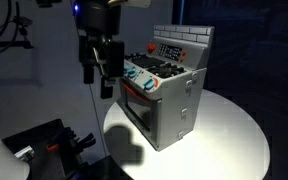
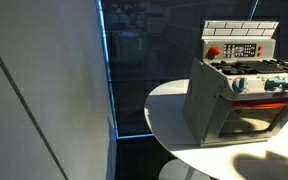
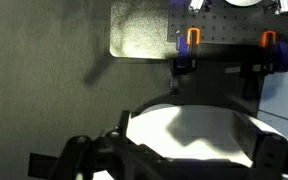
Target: Press the top orange button on the microwave controlling panel of the stove
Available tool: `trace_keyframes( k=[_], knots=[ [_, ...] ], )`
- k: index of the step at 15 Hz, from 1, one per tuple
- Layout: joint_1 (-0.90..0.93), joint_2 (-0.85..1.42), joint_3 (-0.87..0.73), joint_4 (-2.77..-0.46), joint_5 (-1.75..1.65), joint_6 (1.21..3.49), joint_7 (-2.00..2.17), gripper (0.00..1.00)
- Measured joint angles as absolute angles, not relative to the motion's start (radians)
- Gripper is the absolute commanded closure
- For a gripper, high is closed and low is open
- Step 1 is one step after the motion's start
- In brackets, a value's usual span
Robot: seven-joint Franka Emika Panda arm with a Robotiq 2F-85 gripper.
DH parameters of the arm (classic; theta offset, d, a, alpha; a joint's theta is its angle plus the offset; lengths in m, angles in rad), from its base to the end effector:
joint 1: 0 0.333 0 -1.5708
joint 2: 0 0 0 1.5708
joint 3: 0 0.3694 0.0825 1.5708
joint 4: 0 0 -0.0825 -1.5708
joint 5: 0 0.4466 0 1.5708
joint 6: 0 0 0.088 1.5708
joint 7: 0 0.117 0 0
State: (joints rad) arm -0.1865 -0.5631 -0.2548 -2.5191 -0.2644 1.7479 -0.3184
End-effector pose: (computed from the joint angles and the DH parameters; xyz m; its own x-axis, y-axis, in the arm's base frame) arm 0.3349 -0.1900 0.4583 0.9704 0.0011 -0.2414 0.0098 -0.9993 0.0348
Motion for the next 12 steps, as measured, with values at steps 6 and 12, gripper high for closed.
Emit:
trace_keyframes(
  k=[6,12],
  knots=[
    [-0.187,-0.562,-0.255,-2.519,-0.264,1.748,-0.318,0.00],
    [-0.183,-0.559,-0.255,-2.504,-0.259,1.770,-0.308,0.00]
  ],
)
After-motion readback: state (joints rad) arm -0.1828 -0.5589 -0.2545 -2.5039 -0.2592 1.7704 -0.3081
